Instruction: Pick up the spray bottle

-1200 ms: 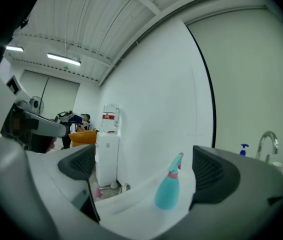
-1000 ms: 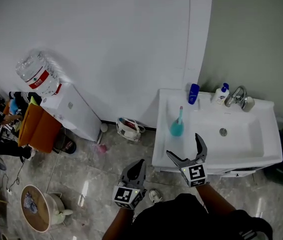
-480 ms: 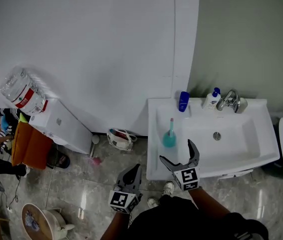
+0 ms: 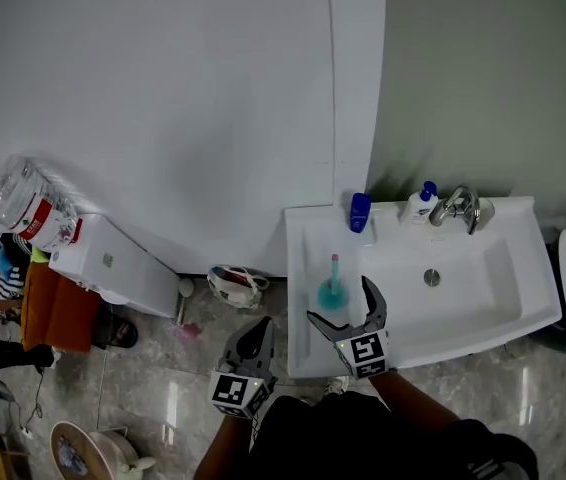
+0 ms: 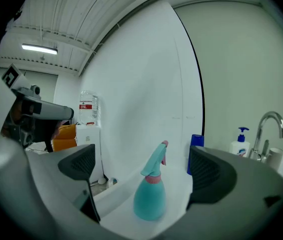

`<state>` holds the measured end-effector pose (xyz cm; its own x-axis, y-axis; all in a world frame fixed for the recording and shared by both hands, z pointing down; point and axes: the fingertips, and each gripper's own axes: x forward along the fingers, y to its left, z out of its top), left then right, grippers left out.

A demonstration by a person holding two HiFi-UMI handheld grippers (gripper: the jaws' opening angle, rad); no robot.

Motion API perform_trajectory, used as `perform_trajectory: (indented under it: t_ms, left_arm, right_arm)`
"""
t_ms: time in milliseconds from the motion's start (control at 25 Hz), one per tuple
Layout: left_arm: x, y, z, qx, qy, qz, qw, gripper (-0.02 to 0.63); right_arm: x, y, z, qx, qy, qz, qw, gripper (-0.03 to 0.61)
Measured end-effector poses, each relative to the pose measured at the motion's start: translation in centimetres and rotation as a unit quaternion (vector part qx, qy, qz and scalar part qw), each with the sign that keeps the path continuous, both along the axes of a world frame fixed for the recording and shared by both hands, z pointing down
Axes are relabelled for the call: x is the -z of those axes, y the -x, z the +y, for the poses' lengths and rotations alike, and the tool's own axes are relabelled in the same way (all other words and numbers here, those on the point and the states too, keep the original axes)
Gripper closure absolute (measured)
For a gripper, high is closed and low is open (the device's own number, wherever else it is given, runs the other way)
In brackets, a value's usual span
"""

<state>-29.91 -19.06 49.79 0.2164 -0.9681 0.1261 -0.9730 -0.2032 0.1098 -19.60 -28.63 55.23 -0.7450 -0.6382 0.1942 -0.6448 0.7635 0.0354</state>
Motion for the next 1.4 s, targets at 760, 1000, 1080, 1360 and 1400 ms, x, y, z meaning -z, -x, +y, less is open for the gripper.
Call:
perform_trajectory:
  t_ms: [760,1000,1080,1360,1400]
  left_arm:
    - [-1.1,3.6,-5.4,-0.085,0.011,0.013,0.9962,0.62]
    - [-1.6,4.9,-6.0,-0.103,0.017,0.017,0.9944,0.62]
    - [-1.8,5.3,-6.0,-0.105,0.019,0.02,0.9941,0.62]
    - [-2.4,6.3,-6.2,-0.113,0.025,0.022,0.993,0.62]
    - [-2.4,6.3,-6.3,-0.115,0.024,0.021,0.9929,0.62]
  right_arm:
    - [-4.9,2.5,-4.0,-0.087,0.061,0.034,0.994,0.017]
    - [-5.6,1.6,-5.0,-0.127,0.068,0.044,0.989,0.222]
    - [-5.8,1.6,-5.0,-0.136,0.07,0.047,0.987,0.26]
    - [-6.8,1.2,-5.0,-0.173,0.069,0.06,0.981,0.347]
    - [-6.9,1.2,-5.0,-0.177,0.067,0.064,0.98,0.35]
